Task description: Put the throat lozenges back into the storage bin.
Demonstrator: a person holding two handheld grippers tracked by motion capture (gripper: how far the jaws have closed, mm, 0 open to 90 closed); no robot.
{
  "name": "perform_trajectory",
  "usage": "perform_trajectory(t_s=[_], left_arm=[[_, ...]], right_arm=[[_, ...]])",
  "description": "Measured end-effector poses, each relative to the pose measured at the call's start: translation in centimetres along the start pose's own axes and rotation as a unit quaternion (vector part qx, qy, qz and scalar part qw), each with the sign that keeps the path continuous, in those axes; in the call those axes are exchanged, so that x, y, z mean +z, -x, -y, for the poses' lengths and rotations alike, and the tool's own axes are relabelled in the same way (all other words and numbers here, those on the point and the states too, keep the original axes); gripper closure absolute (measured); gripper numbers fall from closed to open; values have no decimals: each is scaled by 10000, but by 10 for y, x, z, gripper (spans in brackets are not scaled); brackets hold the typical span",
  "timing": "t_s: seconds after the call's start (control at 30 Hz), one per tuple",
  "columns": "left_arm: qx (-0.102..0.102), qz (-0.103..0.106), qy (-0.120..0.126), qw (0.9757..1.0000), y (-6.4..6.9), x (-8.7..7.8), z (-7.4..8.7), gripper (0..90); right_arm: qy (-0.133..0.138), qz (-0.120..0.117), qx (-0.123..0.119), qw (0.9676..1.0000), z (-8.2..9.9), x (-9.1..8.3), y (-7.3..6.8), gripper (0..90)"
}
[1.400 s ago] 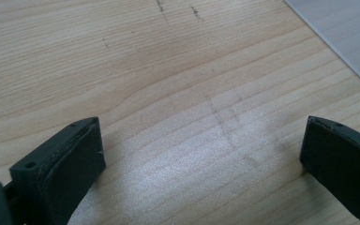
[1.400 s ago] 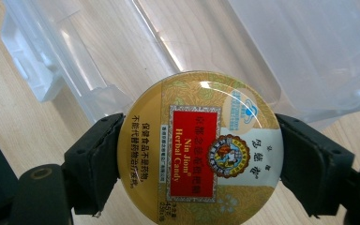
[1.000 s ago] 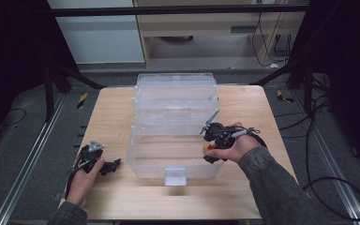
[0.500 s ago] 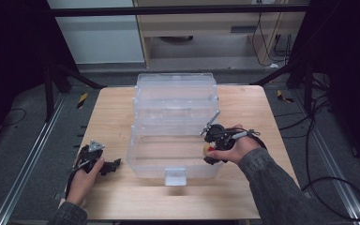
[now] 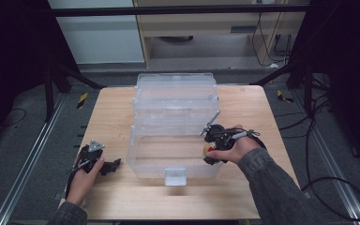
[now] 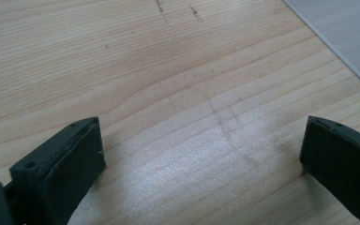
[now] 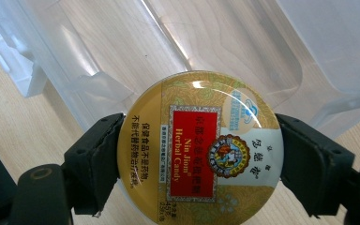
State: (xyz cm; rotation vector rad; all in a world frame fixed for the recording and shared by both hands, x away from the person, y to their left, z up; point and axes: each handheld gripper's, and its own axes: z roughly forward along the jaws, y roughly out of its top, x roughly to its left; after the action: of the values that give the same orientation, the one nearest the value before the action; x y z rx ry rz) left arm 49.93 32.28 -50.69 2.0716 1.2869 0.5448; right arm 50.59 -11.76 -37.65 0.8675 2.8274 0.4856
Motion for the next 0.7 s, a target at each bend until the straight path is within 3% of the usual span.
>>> perform_trajectory(t_s=[0.6, 0.7], left_arm=[[1, 1, -1, 10000, 0, 0, 0, 0], [2, 2, 1, 10000, 0, 0, 0, 0]], right_arm=[[-37, -79, 122, 9999, -1, 3, 3, 202], [-29, -109, 240, 9996, 0, 2, 2, 184]])
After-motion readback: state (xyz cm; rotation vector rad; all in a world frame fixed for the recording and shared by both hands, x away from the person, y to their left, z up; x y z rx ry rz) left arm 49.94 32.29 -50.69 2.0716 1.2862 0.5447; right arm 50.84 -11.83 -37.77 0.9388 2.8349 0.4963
